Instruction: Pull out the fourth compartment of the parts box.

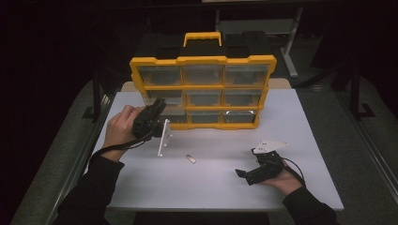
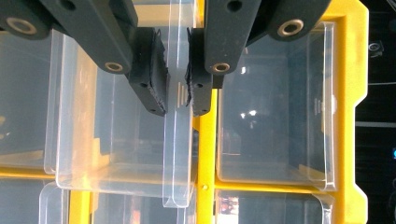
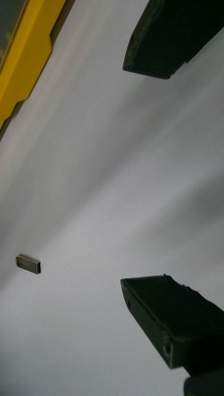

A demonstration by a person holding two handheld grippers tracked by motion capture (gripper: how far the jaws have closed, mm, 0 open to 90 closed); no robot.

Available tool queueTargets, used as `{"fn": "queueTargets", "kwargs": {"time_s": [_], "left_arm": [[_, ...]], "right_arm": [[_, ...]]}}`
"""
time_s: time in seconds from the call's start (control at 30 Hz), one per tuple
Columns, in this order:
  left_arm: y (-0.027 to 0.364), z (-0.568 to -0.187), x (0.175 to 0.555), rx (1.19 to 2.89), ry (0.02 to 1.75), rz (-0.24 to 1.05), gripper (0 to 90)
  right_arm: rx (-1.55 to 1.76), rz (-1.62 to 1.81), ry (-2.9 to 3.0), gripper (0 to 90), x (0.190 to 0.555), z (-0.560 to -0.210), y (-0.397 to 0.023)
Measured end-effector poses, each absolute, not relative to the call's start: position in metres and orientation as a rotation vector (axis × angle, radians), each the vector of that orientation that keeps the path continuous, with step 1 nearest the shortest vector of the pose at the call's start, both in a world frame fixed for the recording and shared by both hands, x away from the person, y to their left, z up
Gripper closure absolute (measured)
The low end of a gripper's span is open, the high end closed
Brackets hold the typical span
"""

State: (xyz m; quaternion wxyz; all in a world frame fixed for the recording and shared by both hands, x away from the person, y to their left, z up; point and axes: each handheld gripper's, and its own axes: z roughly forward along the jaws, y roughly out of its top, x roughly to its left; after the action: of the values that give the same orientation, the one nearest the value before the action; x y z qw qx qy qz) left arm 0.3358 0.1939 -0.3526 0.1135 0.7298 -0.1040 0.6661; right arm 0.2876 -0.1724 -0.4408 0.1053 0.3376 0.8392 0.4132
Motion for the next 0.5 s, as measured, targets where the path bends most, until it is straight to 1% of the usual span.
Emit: {"fn": "queueTargets", "kwargs": {"time_s": [0.5], "left_arm": [[0.195,-0.352,0.323,2.138,-0.319,1.945,78.2]], "right_arm": [[0.996,1.220,2.471,0.0,0.287,-0.440,-0.173]]}}
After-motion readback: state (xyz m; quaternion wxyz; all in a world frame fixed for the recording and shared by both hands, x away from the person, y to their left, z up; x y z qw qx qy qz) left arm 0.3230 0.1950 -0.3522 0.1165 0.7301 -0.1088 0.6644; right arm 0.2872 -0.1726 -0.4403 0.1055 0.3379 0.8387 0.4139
